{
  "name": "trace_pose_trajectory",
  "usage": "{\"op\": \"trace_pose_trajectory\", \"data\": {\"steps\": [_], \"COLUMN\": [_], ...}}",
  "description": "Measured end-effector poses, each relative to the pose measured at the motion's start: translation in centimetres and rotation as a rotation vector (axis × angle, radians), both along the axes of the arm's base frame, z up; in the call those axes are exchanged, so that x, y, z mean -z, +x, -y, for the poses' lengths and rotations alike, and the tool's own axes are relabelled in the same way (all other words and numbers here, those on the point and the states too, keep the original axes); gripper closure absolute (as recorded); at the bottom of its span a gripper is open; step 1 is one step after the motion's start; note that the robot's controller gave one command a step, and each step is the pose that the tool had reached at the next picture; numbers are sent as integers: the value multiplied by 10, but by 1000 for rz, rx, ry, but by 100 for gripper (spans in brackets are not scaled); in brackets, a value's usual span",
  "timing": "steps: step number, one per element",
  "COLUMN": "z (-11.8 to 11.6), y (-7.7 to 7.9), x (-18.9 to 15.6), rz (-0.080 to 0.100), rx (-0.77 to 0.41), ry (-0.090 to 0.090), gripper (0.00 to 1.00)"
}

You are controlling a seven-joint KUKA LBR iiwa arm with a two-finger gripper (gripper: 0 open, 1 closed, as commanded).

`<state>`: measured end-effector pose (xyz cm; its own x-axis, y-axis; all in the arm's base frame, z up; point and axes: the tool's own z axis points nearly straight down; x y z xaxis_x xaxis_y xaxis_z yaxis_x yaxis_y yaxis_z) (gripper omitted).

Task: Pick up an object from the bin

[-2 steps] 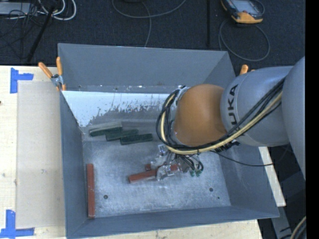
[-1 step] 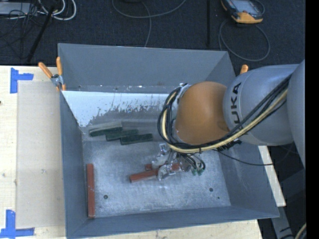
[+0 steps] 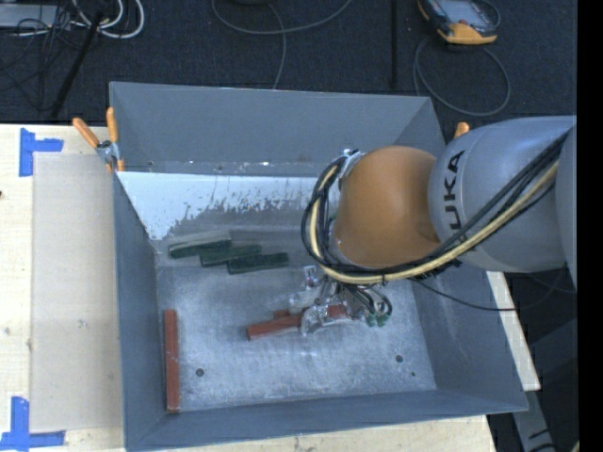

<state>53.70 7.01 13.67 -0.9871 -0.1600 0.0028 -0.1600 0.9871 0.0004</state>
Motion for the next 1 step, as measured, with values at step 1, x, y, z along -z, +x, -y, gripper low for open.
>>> {"op": "trace_pose_trajectory", "data": {"steps": [1], "z": [0], "y": [1], "x": [-9], "rz": [4], "rx": [0], "ry": [0], "gripper": [100]}}
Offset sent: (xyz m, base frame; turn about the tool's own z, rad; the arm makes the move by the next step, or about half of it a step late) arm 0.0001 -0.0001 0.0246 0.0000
